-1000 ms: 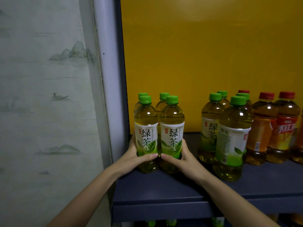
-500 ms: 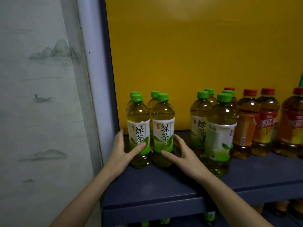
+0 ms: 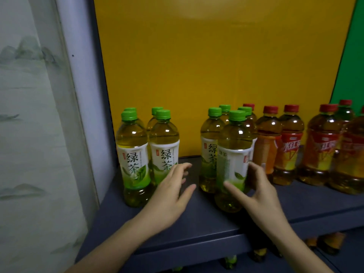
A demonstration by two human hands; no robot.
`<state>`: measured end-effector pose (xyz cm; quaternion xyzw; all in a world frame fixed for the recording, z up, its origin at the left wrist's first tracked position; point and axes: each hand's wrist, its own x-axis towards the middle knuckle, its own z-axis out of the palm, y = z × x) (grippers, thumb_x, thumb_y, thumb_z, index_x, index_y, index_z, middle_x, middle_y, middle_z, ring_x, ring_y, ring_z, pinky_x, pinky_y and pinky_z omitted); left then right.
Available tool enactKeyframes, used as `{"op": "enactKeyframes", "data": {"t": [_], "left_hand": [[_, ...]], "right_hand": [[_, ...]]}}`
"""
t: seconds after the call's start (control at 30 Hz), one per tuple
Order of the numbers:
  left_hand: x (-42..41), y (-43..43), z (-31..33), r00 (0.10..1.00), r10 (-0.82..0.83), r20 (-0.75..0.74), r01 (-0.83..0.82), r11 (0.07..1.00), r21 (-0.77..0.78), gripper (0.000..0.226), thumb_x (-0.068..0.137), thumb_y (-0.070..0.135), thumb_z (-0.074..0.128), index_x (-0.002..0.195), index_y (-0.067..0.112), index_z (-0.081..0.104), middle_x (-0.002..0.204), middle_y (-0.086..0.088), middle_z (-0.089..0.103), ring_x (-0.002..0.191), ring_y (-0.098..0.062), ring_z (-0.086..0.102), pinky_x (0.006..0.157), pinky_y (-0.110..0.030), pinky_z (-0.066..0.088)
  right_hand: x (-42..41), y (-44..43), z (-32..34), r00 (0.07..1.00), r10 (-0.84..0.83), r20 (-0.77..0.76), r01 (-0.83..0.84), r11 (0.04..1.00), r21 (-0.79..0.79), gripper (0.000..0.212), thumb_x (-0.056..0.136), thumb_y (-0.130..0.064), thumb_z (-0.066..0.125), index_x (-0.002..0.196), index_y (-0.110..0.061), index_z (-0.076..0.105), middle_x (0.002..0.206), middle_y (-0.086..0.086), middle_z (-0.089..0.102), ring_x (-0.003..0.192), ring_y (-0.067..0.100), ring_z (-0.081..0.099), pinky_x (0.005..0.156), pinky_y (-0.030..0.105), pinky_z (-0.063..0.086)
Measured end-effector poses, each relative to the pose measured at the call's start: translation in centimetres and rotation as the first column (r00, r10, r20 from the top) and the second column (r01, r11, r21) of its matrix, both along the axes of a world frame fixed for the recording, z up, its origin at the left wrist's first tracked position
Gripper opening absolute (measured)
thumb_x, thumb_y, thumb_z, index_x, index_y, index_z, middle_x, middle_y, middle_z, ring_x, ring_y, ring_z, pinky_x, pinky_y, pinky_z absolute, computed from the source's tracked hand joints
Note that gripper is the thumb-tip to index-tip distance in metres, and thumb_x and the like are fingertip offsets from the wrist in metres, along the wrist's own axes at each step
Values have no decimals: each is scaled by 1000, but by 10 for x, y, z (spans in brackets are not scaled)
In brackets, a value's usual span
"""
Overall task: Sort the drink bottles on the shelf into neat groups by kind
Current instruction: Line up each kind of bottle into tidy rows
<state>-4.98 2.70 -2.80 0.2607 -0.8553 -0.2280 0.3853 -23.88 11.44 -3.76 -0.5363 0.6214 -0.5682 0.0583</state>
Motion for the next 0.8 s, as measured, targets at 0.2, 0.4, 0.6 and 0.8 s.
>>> {"op": "enactKeyframes", "data": {"t": [0.2,0.4,0.6,0.8], "left_hand": [[-60,-36,-5,1000,15,-14,-11,975,224,72,87,21,57,146,20,15,152,0,25,140,-13,24,114,-43,27],[-86,-48,-5,986,101,-130,-55,946,318,56,76,8,69,123,20,39,131,-3,52,123,-17,48,103,-44,42],[-96,-41,-9,955,280,-93,-256,943,212,51,80,16,68,121,11,38,128,-6,52,121,-17,48,100,-36,45],[-93,-40,-13,904,407,-127,-378,903,204,48,85,16,63,122,8,33,133,-8,47,126,-18,44,101,-27,40]], "right_hand": [[-15,-16,4,982,19,-190,-19,1000,5,60,67,-50,71,119,-27,51,106,-16,50,100,-2,49,80,12,43],[-26,-22,1,982,-29,-187,25,999,-21,66,64,-54,71,119,-26,49,106,-16,51,97,0,50,78,15,40],[-40,-26,1,987,-33,-160,34,999,8,72,63,-57,72,120,-23,44,108,-8,63,98,12,60,77,23,47],[-44,-32,1,977,200,-68,-199,980,23,56,70,-44,73,114,-27,42,108,-17,59,93,-4,58,75,12,47]]}}
